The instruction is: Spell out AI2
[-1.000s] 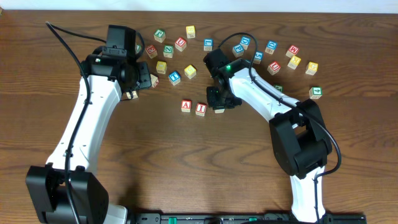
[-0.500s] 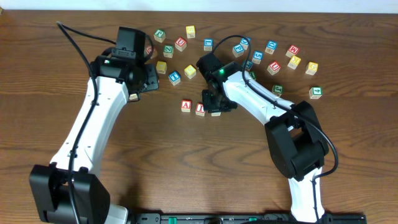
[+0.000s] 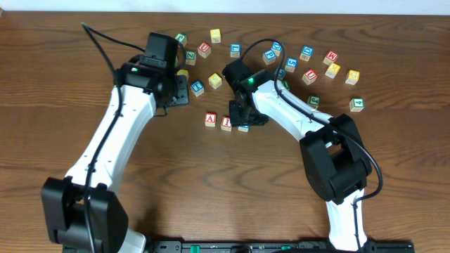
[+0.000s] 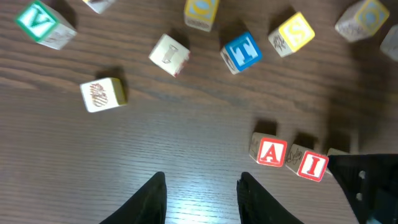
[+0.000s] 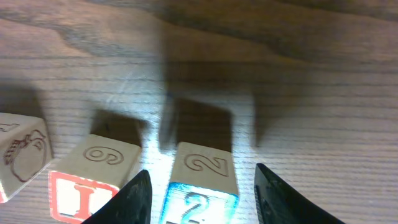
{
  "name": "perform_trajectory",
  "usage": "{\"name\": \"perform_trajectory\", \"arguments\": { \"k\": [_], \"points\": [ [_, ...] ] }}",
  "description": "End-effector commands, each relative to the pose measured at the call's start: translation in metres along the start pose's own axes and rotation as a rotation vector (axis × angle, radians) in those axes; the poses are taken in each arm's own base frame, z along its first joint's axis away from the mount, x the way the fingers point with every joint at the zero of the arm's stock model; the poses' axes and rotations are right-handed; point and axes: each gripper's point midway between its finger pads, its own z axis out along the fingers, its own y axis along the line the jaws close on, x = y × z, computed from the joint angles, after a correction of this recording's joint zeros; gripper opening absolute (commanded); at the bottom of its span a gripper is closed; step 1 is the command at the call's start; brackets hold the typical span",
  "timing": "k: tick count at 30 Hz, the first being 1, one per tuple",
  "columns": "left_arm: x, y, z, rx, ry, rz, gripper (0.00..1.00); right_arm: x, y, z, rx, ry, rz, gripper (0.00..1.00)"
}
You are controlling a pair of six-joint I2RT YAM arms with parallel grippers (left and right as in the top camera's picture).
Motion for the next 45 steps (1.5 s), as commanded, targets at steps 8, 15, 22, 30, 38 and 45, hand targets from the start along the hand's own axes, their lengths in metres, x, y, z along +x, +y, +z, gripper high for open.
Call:
{"name": "perform_trajectory", "arguments": {
  "k": [8, 15, 22, 30, 38, 45],
  "points": [
    [0.028, -0.008, 0.048, -0.038, 0.14, 0.043, 0.33, -0.022, -0.042, -0.076, -0.026, -0.088, 0.097, 0.42],
    [0.038, -0.006, 0.072, -0.057, 0.201, 0.068, 0.29, -0.002, -0.049, -0.05, 0.001, -0.016, 0.096, 0.33],
    [0.038, -0.008, 0.095, -0.043, 0.212, 0.14, 0.21, 0.019, -0.044, -0.02, -0.032, 0.028, 0.105, 0.3],
    [0.051, -0.031, 0.119, 0.096, 0.275, 0.216, 0.08, 0.019, -0.039, -0.004, -0.069, -0.001, 0.1, 0.08],
    [0.052, -0.032, 0.12, 0.105, 0.276, 0.222, 0.08, 0.026, -0.034, 0.004, -0.077, 0.002, 0.109, 0.04],
    [0.052, -0.038, 0.121, 0.116, 0.269, 0.232, 0.08, 0.022, -0.03, 0.005, -0.089, -0.015, 0.114, 0.04]
  ]
}}
